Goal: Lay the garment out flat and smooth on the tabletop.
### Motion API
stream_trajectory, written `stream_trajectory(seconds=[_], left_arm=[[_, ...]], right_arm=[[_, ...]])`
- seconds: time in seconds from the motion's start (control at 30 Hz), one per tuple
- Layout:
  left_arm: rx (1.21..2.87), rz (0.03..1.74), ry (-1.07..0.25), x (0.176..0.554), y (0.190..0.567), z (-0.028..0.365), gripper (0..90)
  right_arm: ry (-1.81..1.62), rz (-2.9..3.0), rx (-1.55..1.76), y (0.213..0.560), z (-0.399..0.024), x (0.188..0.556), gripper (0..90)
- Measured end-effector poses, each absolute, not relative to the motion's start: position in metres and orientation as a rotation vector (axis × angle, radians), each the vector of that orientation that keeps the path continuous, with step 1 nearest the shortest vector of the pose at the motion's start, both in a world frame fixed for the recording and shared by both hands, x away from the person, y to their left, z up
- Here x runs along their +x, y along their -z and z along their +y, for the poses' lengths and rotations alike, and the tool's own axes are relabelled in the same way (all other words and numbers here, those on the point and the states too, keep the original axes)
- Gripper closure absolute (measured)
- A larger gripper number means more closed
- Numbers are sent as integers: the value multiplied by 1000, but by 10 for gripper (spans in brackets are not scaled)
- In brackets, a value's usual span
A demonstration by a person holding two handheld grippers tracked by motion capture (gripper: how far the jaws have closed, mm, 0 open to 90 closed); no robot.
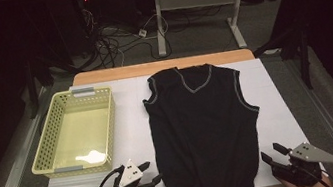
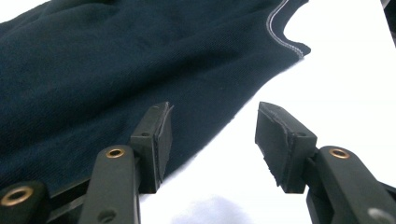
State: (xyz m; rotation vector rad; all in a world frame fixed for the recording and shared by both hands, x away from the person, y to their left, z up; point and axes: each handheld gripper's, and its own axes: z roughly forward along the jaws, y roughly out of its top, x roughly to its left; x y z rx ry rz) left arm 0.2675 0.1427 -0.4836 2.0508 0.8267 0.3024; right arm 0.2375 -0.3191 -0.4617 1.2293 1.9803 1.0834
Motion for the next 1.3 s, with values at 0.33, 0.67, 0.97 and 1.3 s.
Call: stream_trajectory(seconds=[0.33, 0.67, 0.97, 1.3], left_arm=[[2011, 824, -246, 277, 477, 131, 415], [2112, 768, -183, 272, 483, 125, 454], [2204, 686, -149, 272, 486, 110, 461], [2230, 671, -163, 271, 486, 107, 500]], right_arm=[[-1048, 2054, 1241, 482, -320, 234, 469], [-1073, 2063, 1194, 476, -318, 224, 470], [-1055, 2096, 1152, 477, -307, 222, 476], [-1072, 2096, 1148, 475, -295, 219, 470]])
